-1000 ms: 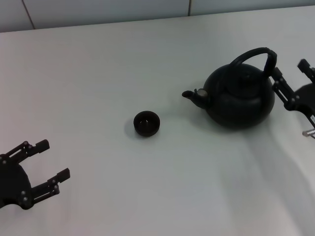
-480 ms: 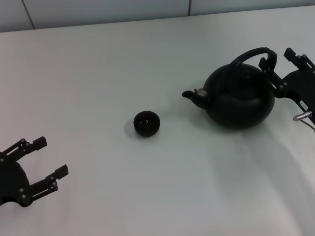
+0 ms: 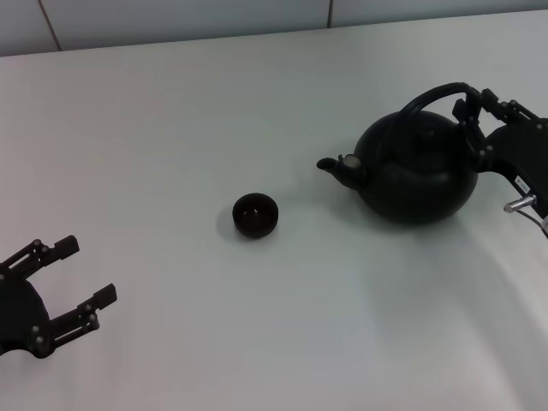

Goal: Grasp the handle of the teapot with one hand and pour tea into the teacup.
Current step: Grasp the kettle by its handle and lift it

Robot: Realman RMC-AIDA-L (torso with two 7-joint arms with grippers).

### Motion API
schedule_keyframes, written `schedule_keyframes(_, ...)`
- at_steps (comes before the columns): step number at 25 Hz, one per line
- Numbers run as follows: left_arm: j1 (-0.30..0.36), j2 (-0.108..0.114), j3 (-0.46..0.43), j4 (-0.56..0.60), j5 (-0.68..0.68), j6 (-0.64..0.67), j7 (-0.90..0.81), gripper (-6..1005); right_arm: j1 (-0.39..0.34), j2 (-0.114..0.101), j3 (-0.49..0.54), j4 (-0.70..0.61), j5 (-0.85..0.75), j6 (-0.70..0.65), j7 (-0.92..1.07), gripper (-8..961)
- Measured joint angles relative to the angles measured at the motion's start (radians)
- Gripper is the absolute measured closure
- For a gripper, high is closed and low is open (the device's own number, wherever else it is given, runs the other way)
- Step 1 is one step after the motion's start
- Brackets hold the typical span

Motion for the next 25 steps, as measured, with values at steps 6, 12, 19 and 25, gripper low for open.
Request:
schedule_keyframes(6, 0.001, 0.0, 0.0, 0.0, 0.0, 0.001, 0.0, 193, 0.008, 0.0, -0.006, 0.001, -0.001, 0.001, 0.0, 555)
schedule_keyframes(12, 0.002, 0.0, 0.0, 0.0, -0.001, 0.002, 0.0, 193, 0.014, 0.002, -0.006, 0.004, -0.001, 0.001, 0.0, 785)
schedule_keyframes(19, 0.003, 0.001, 0.0, -0.01, -0.001, 0.003, 0.0, 193, 0.036, 0.002, -0.002, 0.004, 0.004, -0.009, 0.014, 875)
schedule_keyframes(25, 0.003, 0.001, 0.0, -0.022, -0.001, 0.0, 0.002, 193, 0.09, -0.001, -0.003, -0.042, 0.004, -0.013, 0.091, 876)
